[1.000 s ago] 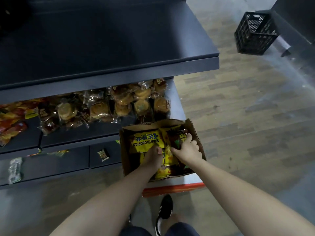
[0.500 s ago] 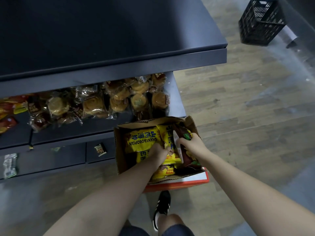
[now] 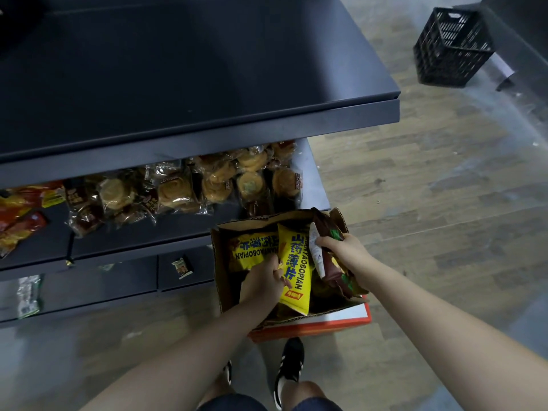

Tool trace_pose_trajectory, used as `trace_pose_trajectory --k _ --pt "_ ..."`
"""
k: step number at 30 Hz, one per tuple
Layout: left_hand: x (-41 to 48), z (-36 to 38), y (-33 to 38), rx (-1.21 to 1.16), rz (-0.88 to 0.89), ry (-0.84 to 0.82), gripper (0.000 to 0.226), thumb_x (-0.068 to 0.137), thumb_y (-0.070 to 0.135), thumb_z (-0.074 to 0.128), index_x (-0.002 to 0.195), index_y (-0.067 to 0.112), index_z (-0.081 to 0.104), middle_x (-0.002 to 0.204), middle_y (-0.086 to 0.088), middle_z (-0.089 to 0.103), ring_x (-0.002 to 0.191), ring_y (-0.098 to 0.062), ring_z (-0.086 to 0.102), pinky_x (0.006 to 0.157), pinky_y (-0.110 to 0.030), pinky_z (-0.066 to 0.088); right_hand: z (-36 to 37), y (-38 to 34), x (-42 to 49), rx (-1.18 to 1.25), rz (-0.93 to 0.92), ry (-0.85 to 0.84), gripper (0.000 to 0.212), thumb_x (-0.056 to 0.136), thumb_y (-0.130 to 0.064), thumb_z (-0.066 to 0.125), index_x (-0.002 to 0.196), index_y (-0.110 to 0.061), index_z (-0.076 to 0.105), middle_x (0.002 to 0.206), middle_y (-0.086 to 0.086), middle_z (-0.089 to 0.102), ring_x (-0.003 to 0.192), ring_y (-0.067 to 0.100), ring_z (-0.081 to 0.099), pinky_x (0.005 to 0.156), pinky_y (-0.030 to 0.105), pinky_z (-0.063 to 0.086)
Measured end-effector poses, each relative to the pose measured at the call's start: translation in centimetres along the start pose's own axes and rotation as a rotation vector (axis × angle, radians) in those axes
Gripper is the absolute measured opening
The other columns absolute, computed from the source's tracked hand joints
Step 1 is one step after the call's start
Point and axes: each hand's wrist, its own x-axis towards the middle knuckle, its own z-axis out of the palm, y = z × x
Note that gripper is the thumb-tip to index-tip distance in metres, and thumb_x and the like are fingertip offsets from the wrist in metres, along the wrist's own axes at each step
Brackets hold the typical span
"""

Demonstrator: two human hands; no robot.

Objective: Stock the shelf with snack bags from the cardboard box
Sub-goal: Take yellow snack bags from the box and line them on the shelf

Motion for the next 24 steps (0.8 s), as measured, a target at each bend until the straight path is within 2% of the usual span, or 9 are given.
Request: trace_pose_trajectory --k 4,7,10,12,15,19,20,22,24 --pt "-1.3 -0.2 -0.1 -0.127 0.022 0.061 0.034 0.096 0.015 0.043 0.067 0.023 0.029 0.066 -0.001 0.049 0.067 -0.026 0.051 0.058 -0.032 0.031 1.0 0.2 -0.6 0.189 0.06 -0.05 0.041 0.082 -0.032 0.071 0.114 -0.008 0.059 0.09 0.009 0.07 0.075 0.024 0.068 0.064 0.028 0.052" --pt "-2.1 -1.1 0.1 -0.257 0.024 0.062 0.035 0.097 0.01 0.044 0.067 0.019 0.028 0.061 0.0 0.038 0.057 -0.013 0.038 0.049 -0.02 0.027 1.2 -0.1 -1.0 0.337 0.143 -0.139 0.045 0.081 -0.036 0.071 0.116 -0.009 0.063 0.101 0.011 0.073 0.092 0.029 0.07 0.085 0.04 0.055" --pt "-2.4 -2.2 0.2 -0.356 0.024 0.019 0.032 0.097 0.006 0.042 0.069 0.014 0.028 0.06 0.001 0.043 0.048 0.002 0.041 0.045 -0.014 0.028 1.0 -0.6 -1.6 0.467 0.214 -0.214 0.049 0.079 -0.042 0.072 0.115 -0.009 0.066 0.107 0.012 0.072 0.097 0.029 0.069 0.097 0.044 0.05" --pt "-2.6 -2.9 0.1 -0.423 0.004 -0.011 0.033 0.096 0.004 0.041 0.068 0.015 0.029 0.057 -0.002 0.038 0.047 0.006 0.041 0.047 -0.013 0.026 0.6 -0.8 -2.0 0.552 0.246 -0.259 0.046 0.078 -0.042 0.072 0.109 -0.009 0.069 0.102 0.013 0.071 0.089 0.029 0.069 0.091 0.043 0.052" --pt "-2.7 -3.7 -0.3 -0.515 -0.026 -0.092 0.029 0.096 0.009 0.045 0.071 0.016 0.031 0.069 -0.001 0.032 0.066 -0.011 0.035 0.059 -0.026 0.027 0.2 -0.6 -2.6 0.612 0.259 -0.322 0.038 0.081 -0.044 0.068 0.095 -0.009 0.073 0.091 0.013 0.071 0.079 0.028 0.069 0.078 0.041 0.057" --pt "-2.1 -4.6 -0.2 -0.463 -0.084 -0.263 0.014 0.092 0.009 0.057 0.095 0.019 0.047 0.086 0.001 0.052 0.08 -0.009 0.054 0.061 -0.019 0.04 0.3 -1.4 -3.4 0.567 0.238 -0.367 0.049 0.072 -0.05 0.075 0.104 -0.013 0.071 0.097 0.011 0.069 0.084 0.029 0.067 0.084 0.042 0.054" --pt "-2.0 -4.8 -0.3 -0.522 -0.12 -0.31 0.034 0.089 0.005 0.06 0.114 0.021 0.046 0.103 -0.002 0.056 0.096 -0.012 0.058 0.067 -0.018 0.047 0.5 -1.8 -3.7 0.533 0.226 -0.375 0.048 0.071 -0.049 0.074 0.102 -0.013 0.071 0.093 0.011 0.07 0.08 0.028 0.068 0.08 0.04 0.056" --pt "-1.9 -5.5 -0.1 -0.661 -0.188 -0.424 0.076 0.085 -0.003 0.062 0.142 0.03 0.023 0.129 -0.006 0.052 0.117 -0.022 0.054 0.084 -0.033 0.054 1.0 -2.5 -4.3 0.464 0.211 -0.391 0.053 0.068 -0.049 0.076 0.104 -0.011 0.07 0.095 0.012 0.07 0.083 0.029 0.068 0.082 0.041 0.055" --pt "-2.1 -6.9 0.7 -0.789 -0.196 -0.533 0.075 0.085 -0.009 0.057 0.14 0.032 0.028 0.133 -0.009 0.054 0.121 -0.029 0.053 0.095 -0.05 0.048 1.7 -3.5 -5.0 0.39 0.192 -0.405 0.07 0.059 -0.05 0.084 0.113 -0.009 0.068 0.108 0.016 0.07 0.096 0.033 0.068 0.093 0.048 0.051"
